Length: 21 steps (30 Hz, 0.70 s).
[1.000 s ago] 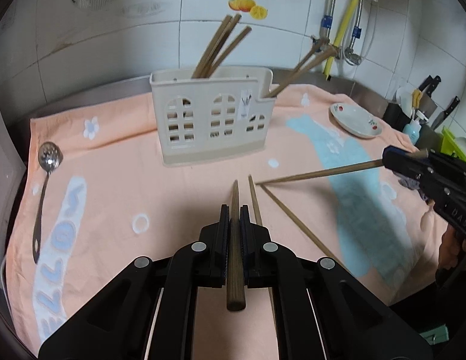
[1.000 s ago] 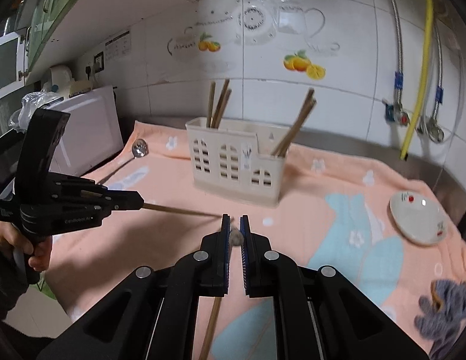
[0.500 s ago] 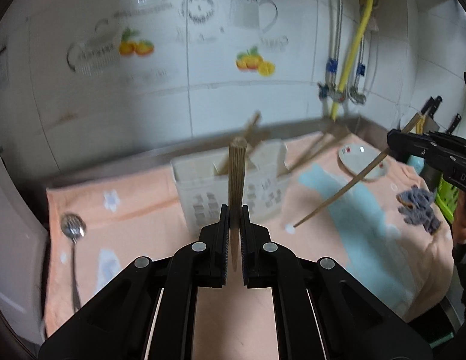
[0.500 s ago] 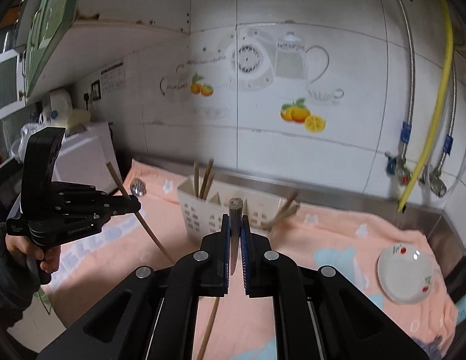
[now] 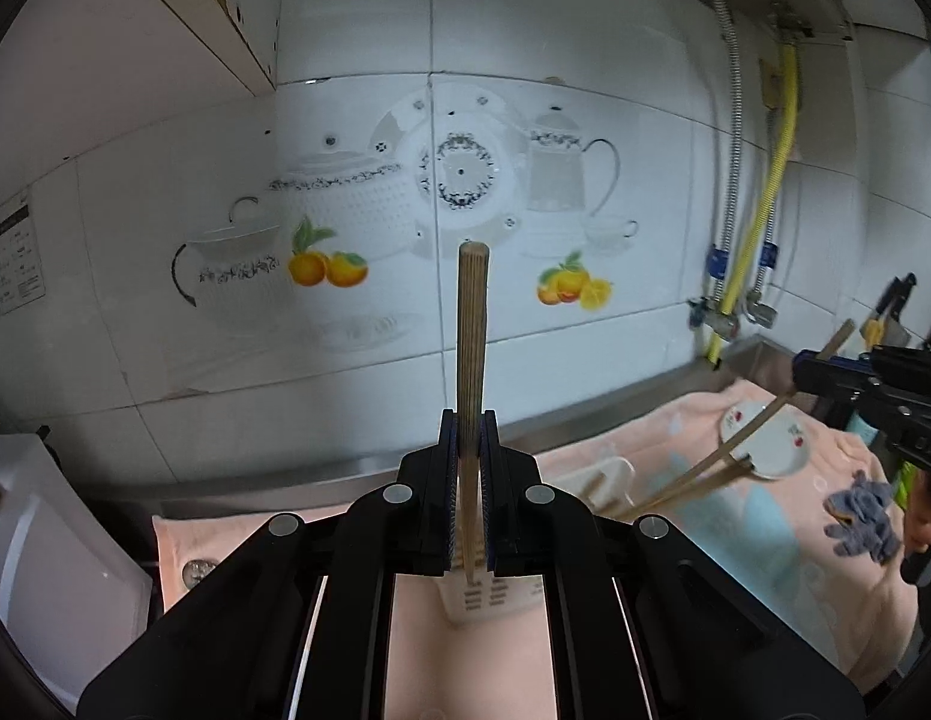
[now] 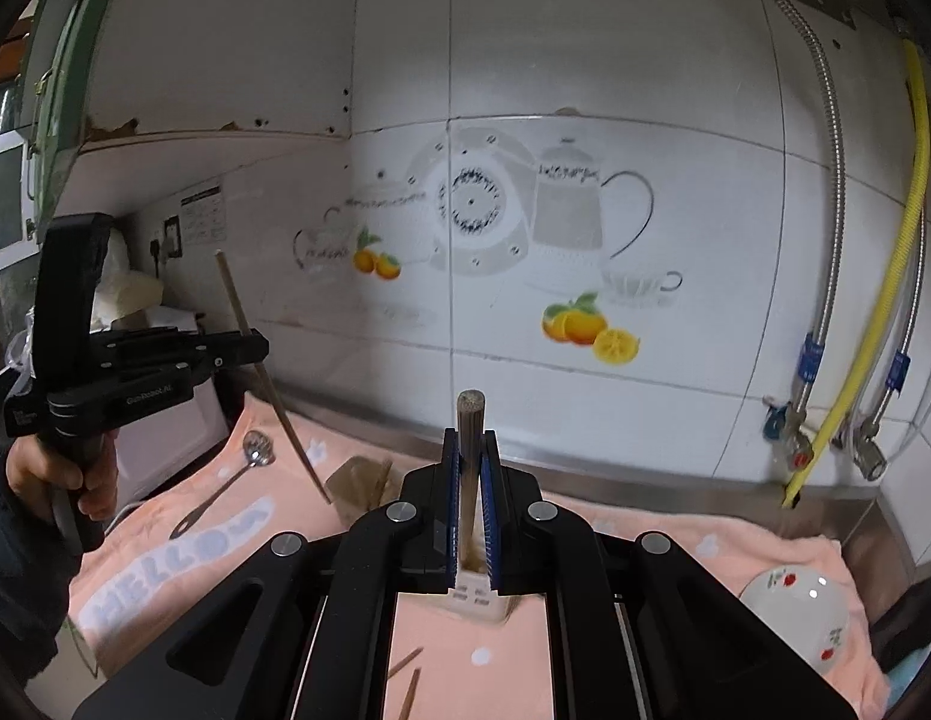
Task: Organize utensils
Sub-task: 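Lift both held chopsticks and carry them over the white holder, then open the left tool over the holder while the right tool releases its chopstick into it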
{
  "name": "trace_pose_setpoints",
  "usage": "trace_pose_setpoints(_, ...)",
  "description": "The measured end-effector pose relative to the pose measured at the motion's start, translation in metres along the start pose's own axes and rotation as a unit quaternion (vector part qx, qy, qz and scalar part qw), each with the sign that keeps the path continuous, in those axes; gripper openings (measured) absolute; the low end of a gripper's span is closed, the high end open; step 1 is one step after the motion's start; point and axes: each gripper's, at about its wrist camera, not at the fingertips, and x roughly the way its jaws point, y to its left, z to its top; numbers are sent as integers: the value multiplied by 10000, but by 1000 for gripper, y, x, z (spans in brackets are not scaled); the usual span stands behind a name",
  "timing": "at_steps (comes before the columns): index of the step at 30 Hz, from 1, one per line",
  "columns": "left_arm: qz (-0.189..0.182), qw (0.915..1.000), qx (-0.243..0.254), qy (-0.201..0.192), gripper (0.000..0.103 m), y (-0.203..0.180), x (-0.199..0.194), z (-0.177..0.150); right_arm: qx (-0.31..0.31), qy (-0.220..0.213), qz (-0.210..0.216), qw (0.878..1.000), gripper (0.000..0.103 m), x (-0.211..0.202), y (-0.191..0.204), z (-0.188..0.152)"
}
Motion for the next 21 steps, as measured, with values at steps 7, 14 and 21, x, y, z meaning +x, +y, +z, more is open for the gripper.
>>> trace_pose_setpoints(7,-30,9999,-135,-58,6,5,14,9,-115,130,-117,9998,6,24,-1,-4)
trace_pose_setpoints(14,33,9996,-221,-167,6,12,19,18,-100,482,-37,9988,6,55,1,-25)
trace_pose_setpoints(21,43,9993,-370,56,6,21,44,2,-127,736,-30,9972,7,71,6,-43)
